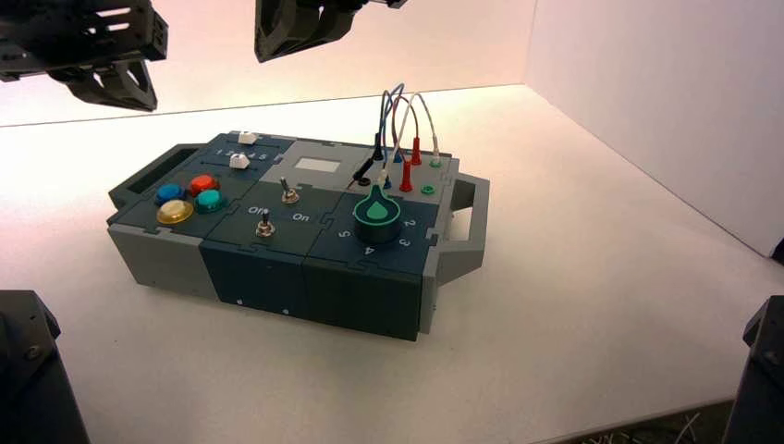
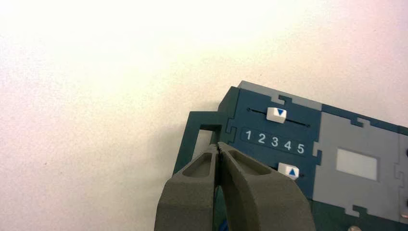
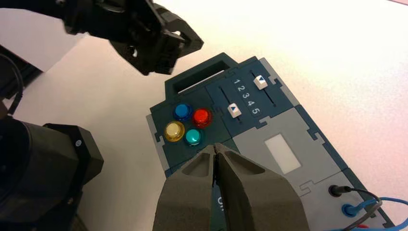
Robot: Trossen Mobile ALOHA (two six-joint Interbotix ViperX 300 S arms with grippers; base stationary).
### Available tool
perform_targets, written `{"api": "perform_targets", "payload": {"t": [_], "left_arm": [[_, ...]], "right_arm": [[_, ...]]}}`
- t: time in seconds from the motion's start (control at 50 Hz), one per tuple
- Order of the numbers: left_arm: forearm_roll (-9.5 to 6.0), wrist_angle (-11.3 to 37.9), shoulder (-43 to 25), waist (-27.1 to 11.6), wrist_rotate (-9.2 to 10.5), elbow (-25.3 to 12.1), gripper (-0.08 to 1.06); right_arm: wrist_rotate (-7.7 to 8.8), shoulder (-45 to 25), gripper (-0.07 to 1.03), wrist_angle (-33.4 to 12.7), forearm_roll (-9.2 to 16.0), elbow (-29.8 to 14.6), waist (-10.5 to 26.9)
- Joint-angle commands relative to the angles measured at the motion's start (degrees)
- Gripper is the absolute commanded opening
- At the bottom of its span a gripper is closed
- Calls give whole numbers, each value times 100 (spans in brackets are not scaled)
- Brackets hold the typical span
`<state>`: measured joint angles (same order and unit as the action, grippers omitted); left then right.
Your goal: Flip the top switch on with the right gripper.
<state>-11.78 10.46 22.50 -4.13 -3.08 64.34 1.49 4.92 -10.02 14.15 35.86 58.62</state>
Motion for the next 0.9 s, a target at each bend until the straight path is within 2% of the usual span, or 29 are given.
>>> {"api": "perform_targets", "payload": {"t": [0.02, 0.48, 0.9], "left_arm": [[18, -79, -237, 26, -53, -185, -3], [26, -220, -650, 290, -158, -123, -3], [-18, -316, -1072, 246, -132, -185, -3]], "right_arm": [[26, 18, -2, 53, 0, -123, 35], [9, -167, -2, 44, 9, -211, 26], [-26, -325, -2, 44, 44, -272, 26]]}}
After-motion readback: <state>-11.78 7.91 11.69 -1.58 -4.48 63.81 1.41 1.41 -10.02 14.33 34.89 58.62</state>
